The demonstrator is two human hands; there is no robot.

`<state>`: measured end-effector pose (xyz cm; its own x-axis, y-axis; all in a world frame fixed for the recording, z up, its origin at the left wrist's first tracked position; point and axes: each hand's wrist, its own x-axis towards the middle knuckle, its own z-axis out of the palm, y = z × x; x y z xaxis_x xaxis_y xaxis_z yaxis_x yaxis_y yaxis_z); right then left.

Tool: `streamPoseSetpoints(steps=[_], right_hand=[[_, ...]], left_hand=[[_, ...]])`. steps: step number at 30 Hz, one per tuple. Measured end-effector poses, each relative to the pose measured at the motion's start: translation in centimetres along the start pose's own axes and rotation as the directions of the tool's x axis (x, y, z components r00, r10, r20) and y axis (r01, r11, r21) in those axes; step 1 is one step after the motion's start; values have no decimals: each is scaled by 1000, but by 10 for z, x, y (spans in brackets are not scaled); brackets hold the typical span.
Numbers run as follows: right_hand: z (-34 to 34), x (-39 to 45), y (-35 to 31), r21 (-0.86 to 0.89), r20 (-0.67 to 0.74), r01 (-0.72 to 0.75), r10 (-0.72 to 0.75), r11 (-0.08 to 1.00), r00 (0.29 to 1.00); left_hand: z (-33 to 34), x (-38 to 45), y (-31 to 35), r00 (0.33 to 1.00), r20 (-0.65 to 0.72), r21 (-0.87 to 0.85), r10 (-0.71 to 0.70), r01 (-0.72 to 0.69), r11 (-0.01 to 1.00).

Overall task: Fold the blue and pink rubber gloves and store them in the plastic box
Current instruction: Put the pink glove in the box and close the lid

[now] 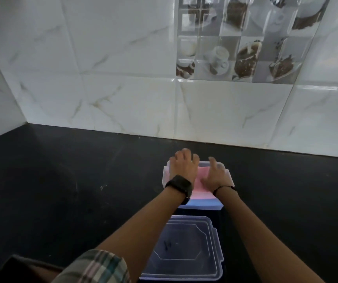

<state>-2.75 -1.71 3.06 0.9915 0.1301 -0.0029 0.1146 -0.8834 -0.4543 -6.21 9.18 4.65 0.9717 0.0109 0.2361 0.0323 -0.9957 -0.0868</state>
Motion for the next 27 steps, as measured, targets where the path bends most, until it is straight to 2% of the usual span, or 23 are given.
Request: streamPoseSetpoints(steps=[1, 3, 5, 7, 8, 9, 11, 12, 13, 14, 15, 17, 19, 23, 25, 27], right_hand=[[3, -2, 0, -139, -44, 68, -74, 988, 996], [6, -7, 1, -373, -15, 167, -186, 912, 982], [4, -10, 1, -374, 48, 210, -208, 903, 977], [-2, -14, 4, -292, 2, 281, -293, 914, 956], [-5, -22, 8, -265, -62, 362, -391, 894, 918], [-6, -33, 14, -238, -130, 473, -511, 848, 850], [-7, -63, 32, -216, -189, 719, -751, 660, 632], [-5, -79, 45, -249, -116, 807, -844, 536, 524], [-1, -90, 58, -297, 21, 860, -898, 415, 440], [3, -99, 70, -328, 188, 887, -898, 324, 397], [5, -103, 80, -319, 356, 898, -840, 302, 409], [13, -106, 96, -261, 530, 894, -720, 364, 448], [16, -105, 102, -228, 533, 877, -700, 422, 475], [18, -106, 109, -227, 496, 877, -724, 424, 479], [18, -108, 111, -217, 437, 858, -740, 465, 511], [17, -114, 113, -217, 401, 829, -727, 516, 557]], left_hand=[[2, 3, -1, 993, 27, -3, 115, -115, 993], [10, 9, -7, 962, 142, -134, 234, -215, 967], [16, 9, -18, 945, 207, -204, 253, -211, 956], [13, 2, -30, 949, 161, -286, 271, -218, 933], [9, -6, -36, 953, 93, -354, 287, -238, 905], [5, -18, -44, 949, -38, -390, 314, -303, 870], [2, -51, -65, 863, -299, -263, 408, -485, 834], [4, -73, -78, 824, -343, -211, 451, -536, 818], [7, -98, -89, 802, -328, -175, 499, -571, 802], [13, -122, -100, 791, -280, -150, 544, -596, 789], [20, -142, -109, 786, -216, -137, 578, -611, 780], [35, -174, -122, 802, -81, -137, 592, -597, 790], [49, -191, -127, 831, -24, -144, 556, -553, 821], [58, -203, -126, 860, -28, -167, 509, -506, 846], [58, -203, -126, 874, -36, -177, 484, -482, 858], [61, -203, -124, 901, -48, -293, 432, -426, 856]])
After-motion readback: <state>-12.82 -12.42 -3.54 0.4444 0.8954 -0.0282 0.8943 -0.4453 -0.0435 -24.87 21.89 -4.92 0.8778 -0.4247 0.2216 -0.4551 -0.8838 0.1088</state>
